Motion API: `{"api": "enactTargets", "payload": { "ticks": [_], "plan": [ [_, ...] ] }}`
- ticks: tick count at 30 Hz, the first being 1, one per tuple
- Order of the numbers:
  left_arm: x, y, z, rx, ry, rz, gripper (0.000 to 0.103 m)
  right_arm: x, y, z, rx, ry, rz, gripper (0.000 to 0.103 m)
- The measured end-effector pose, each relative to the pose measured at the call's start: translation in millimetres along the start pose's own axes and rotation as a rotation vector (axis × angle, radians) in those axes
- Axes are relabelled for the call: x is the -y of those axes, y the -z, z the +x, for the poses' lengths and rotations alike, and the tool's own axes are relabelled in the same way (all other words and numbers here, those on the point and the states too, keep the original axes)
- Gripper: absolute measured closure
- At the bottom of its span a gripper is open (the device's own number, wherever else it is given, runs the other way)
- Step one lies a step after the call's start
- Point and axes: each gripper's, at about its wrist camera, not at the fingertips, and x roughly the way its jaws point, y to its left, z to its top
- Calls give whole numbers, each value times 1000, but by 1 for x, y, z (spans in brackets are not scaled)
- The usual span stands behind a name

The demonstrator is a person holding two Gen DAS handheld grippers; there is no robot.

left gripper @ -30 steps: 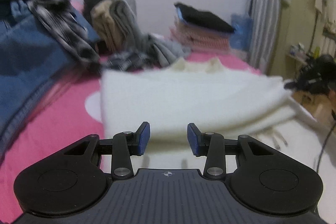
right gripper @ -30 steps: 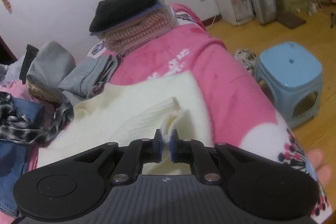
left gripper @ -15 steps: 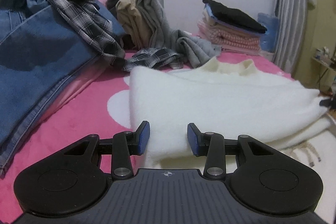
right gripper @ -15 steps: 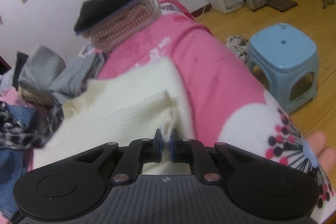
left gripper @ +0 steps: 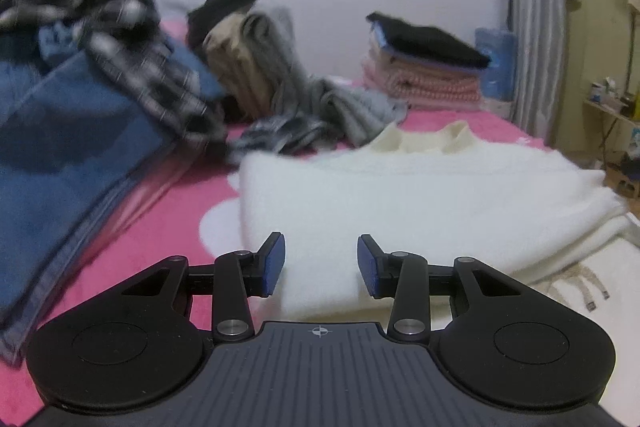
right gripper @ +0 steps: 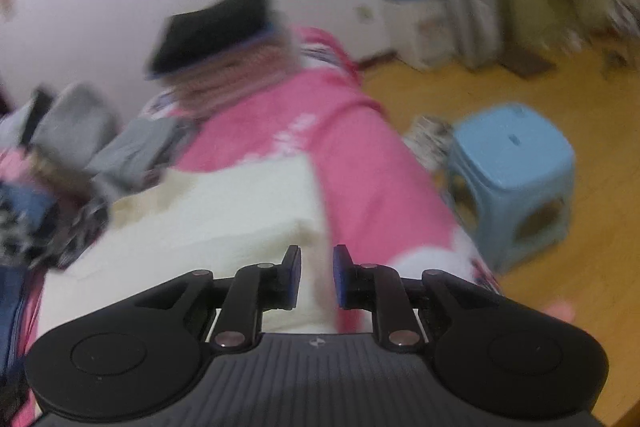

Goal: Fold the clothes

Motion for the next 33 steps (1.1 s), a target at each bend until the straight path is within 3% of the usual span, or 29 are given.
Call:
{"api": "enactTargets", "payload": {
  "ticks": [5, 8, 11, 15, 17, 18, 21, 24, 28, 33],
  "plan": [
    [13, 3, 8, -19, 16, 42, 63, -61, 10, 15, -24, -58, -304, 86],
    [18, 11, 17, -67, 9, 76, 63, -64, 28, 47, -121, 7, -408, 88],
    [16, 13, 16, -66, 16, 81, 63, -62, 22, 47, -124, 14, -374, 88],
    [17, 15, 17, -66, 14, 79, 63, -77, 9, 37, -37, 0, -419, 88],
    [18, 16, 18, -65, 10, 72, 62, -71, 8, 57, -67, 47, -419, 89],
    [18, 17, 18, -63, 11, 71, 62, -61, 7, 72, -92, 82, -406, 90],
    [17, 15, 15, -59, 20, 60, 62, -39, -4, 76, -97, 52, -213, 96],
    [6, 9, 2, -36, 51, -11, 63, -59, -12, 54, -39, 62, -218, 94],
    [-9, 4, -18, 13, 32, -62, 62, -113, -14, 44, -29, -108, -307, 94],
    [-17, 15, -4, -67, 7, -86, 63, -210, 13, 62, -112, -390, -523, 94]
  ]
}}
